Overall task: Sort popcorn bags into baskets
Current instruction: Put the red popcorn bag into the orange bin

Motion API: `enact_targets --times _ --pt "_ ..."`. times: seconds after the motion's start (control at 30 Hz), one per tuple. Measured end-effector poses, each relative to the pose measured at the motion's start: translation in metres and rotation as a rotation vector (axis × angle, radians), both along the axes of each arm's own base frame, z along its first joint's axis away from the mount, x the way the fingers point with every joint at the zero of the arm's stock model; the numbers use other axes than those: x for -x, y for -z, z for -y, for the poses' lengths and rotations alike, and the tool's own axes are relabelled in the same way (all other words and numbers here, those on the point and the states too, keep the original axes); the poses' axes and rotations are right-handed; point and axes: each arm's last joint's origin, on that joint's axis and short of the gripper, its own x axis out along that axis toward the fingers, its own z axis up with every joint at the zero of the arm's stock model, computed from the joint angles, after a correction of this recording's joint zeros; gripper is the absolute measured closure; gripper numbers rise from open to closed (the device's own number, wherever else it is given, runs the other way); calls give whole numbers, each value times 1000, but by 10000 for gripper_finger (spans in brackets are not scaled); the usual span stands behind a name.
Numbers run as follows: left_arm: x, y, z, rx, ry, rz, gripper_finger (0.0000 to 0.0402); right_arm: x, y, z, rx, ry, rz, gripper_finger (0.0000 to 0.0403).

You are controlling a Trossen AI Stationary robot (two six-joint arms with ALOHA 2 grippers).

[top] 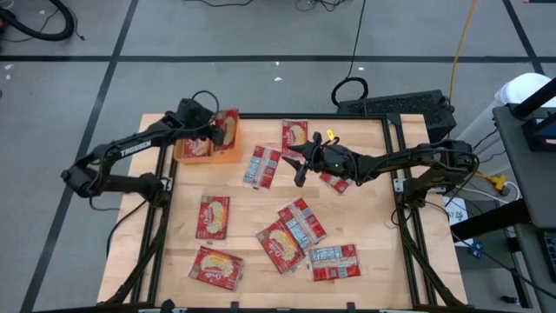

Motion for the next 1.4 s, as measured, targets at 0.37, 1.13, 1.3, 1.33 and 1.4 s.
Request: enact_targets --times 0.37,1.13,1.3,1.33,1.4 --pt "0 9 -3 39 -89 -50 364 0 2 0 7 -3 -24 225" --pt "-9 12 11 40 -92 -140 229 0 3 -2 -15 -3 -22 225" --pt "-7 4 14 3 -100 -124 229 1 5 -2 -30 0 -38 225" --pt "-6 2 15 -5 -103 -122 229 1 5 -2 -30 0 -38 225" --pt "-4 -2 16 -21 -105 -117 229 1 5 -2 -30 0 -40 225"
